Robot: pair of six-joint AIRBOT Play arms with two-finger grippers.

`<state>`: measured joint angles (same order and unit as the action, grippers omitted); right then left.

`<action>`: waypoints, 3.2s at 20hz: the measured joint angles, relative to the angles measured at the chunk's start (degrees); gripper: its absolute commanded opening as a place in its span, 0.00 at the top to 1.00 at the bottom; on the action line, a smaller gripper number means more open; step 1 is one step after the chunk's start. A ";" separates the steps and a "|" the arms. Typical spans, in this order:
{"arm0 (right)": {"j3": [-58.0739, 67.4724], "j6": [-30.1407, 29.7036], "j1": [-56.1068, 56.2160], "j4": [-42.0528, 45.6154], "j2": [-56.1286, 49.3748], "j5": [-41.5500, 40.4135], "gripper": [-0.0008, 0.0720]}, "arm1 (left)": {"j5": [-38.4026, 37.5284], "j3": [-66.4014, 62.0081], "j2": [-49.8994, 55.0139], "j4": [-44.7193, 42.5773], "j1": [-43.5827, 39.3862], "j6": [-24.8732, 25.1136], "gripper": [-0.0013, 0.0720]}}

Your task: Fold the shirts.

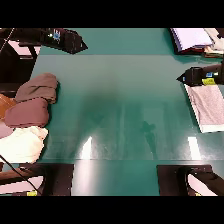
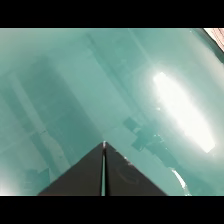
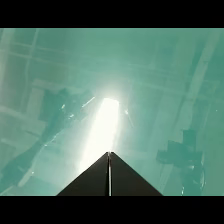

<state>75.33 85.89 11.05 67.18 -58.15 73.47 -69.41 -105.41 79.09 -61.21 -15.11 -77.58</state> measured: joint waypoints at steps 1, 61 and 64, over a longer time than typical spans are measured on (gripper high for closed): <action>0.00 0.00 0.00 0.00 0.00 0.02 0.97 | 0.02 0.00 0.00 0.00 0.00 0.02 0.95; 29.55 -0.02 -10.64 0.33 0.04 4.28 0.97 | -1.81 -2.27 5.18 -28.15 -25.09 -9.05 0.24; 29.57 -0.02 -10.64 0.33 0.04 5.05 0.97 | -6.32 -0.70 4.79 -28.24 -14.97 -11.61 0.24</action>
<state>104.90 85.86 0.40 67.51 -58.11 78.52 -75.72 -106.10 83.88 -89.45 -30.09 -89.19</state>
